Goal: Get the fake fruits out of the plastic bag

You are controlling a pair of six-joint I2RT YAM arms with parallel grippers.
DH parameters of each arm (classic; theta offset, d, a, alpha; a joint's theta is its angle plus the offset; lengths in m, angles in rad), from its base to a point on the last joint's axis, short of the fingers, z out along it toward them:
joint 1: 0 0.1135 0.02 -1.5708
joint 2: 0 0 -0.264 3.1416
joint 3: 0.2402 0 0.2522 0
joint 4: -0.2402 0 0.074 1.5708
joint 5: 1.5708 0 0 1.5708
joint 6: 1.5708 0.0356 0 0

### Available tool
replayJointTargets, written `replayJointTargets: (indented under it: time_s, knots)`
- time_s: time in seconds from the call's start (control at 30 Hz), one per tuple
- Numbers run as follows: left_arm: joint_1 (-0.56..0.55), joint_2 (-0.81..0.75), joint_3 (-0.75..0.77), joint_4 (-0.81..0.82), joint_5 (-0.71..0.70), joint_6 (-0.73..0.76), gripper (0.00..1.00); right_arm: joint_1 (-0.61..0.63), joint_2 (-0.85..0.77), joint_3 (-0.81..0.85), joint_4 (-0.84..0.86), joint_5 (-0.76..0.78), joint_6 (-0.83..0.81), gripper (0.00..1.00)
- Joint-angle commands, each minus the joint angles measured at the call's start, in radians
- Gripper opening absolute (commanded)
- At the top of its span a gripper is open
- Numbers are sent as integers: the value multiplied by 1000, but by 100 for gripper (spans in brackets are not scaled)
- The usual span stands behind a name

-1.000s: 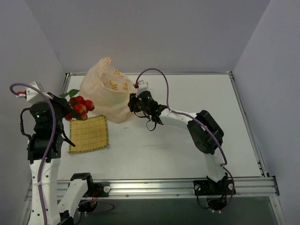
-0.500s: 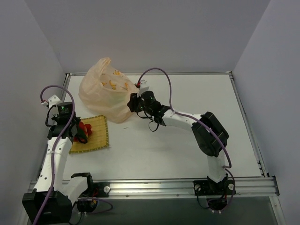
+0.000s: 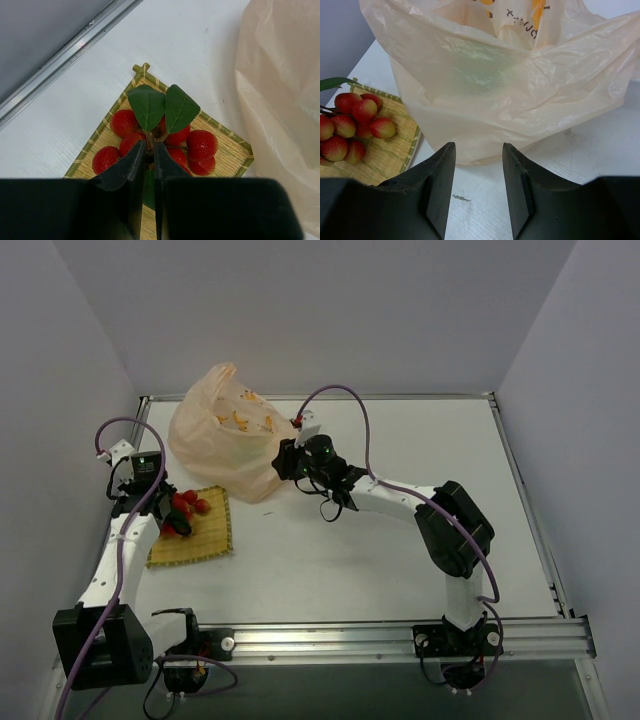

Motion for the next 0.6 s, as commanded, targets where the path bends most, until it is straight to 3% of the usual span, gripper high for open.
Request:
replayJointTargets:
  time_s: [0.0,0.1,0.13,0.23,0.33,0.5,0.57]
  knots:
    - [4,-23,16,-30,3,-37,4,7,-59,11,35,0,-10,39]
    - [4,-52,-3,-46,-9,-64,19,8,-58,21,25,0,-11,40]
    - [4,-57,-3,-54,-15,-67,31,8,-56,24,21,2,-11,40]
    - [4,-72,11,-68,-16,-66,54,7,-58,38,6,11,-22,44]
    - [4,-97,28,-77,18,-55,65,5,-64,57,-16,23,-37,45]
    - [4,-181,69,-120,56,-20,70,4,-76,85,-54,37,-66,49]
    - [1,-221,94,-134,78,-15,63,-3,-75,96,-60,36,-72,50]
